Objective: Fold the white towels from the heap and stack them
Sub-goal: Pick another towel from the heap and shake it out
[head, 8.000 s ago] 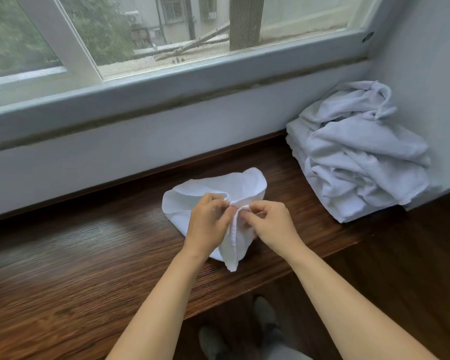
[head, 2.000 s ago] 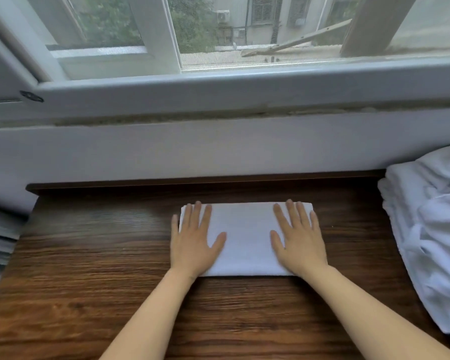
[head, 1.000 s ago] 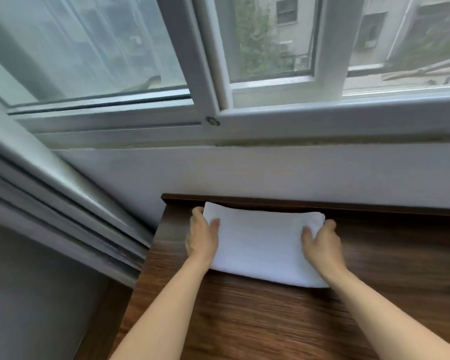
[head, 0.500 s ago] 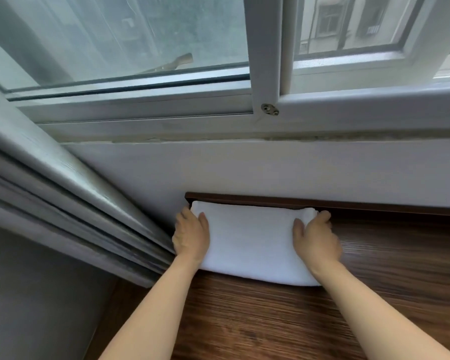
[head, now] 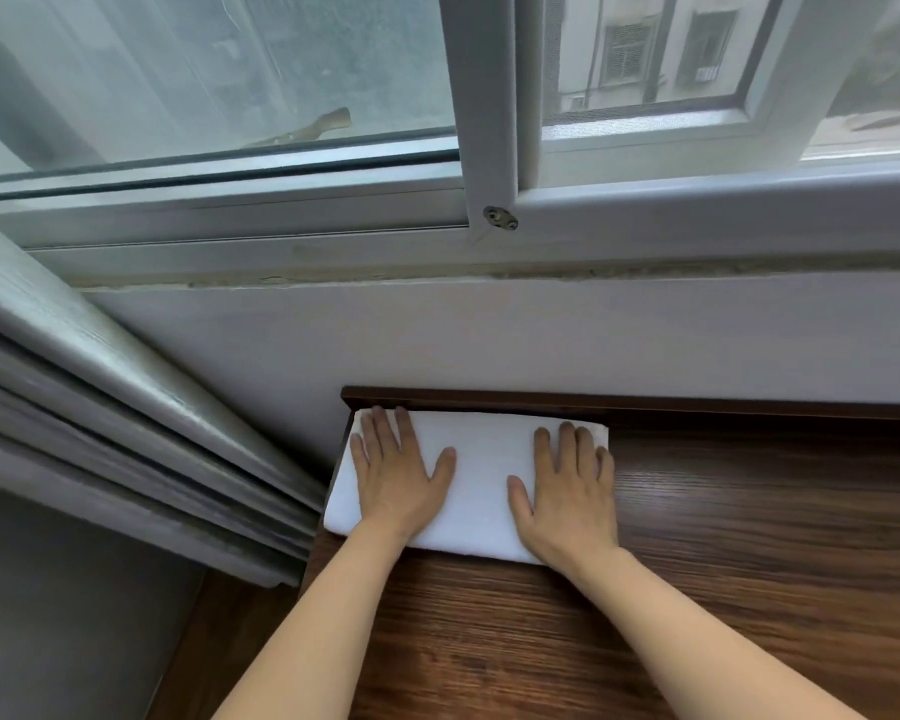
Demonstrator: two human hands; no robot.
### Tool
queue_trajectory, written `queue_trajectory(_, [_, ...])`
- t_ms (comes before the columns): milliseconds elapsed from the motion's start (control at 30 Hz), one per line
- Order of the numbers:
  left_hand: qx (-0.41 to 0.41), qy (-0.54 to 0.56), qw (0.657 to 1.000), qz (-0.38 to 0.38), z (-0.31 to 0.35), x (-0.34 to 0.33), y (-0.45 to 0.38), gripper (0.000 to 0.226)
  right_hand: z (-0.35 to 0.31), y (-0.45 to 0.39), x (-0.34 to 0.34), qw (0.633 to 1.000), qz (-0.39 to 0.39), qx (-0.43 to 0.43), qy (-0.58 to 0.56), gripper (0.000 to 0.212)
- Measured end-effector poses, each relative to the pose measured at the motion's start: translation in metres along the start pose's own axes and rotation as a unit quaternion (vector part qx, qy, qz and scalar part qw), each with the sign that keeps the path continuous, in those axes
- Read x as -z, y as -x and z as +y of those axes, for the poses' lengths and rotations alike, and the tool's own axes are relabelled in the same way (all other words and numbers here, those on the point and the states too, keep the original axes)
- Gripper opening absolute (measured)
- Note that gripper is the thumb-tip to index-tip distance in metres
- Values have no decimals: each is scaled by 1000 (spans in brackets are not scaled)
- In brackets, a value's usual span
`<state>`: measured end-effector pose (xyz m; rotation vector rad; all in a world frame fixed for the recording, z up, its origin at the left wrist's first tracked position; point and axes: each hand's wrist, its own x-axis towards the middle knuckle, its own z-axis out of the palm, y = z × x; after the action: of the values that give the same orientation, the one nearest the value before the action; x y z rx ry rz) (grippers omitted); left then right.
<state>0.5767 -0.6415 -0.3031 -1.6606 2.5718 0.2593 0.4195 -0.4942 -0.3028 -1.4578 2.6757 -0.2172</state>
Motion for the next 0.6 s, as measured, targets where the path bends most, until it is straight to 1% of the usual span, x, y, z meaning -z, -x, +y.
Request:
queue_trajectory(67, [26,1,1000,-15,16,9,4,86,-1,-2,5,1000,-14,2,-6,75])
queue_trajectory(100, [26,-3,1000,-9,30,13,8,79,-1,-2,9,1000,-21,2,-9,73])
queue_trajectory(133, [10,-3,1000,6,48,19,13,71,0,-2,14,1000,-23,1,-12,70])
queue_trajectory(200, [-61,40,995,61,93,29,30,54,9,0,33,1000,-11,2,-19,60])
queue_trajectory(267, [-143,106,977,115,141,40,50,30,30,6,61,999,-12,8,-37,47])
queue_trajectory(300, [-175,124,968,131,165,46,60,20,45,11,75,999,-15,11,-43,42])
queue_trajectory(333, [-193,139,963,130,190,53,70,15,65,16,90,999,-9,7,-46,39])
queue_trajectory(400, [-205,170,958,102,245,66,86,23,115,31,119,998,23,-21,-47,37])
queue_trajectory(500, [-278,123,945,117,337,74,115,40,201,60,164,995,72,-69,-27,32])
queue_trajectory(533, [-294,133,939,116,371,79,128,38,231,71,181,993,81,-87,-20,29])
queue_trajectory(600, [-319,189,923,101,438,88,158,27,291,95,213,988,97,-123,-13,25])
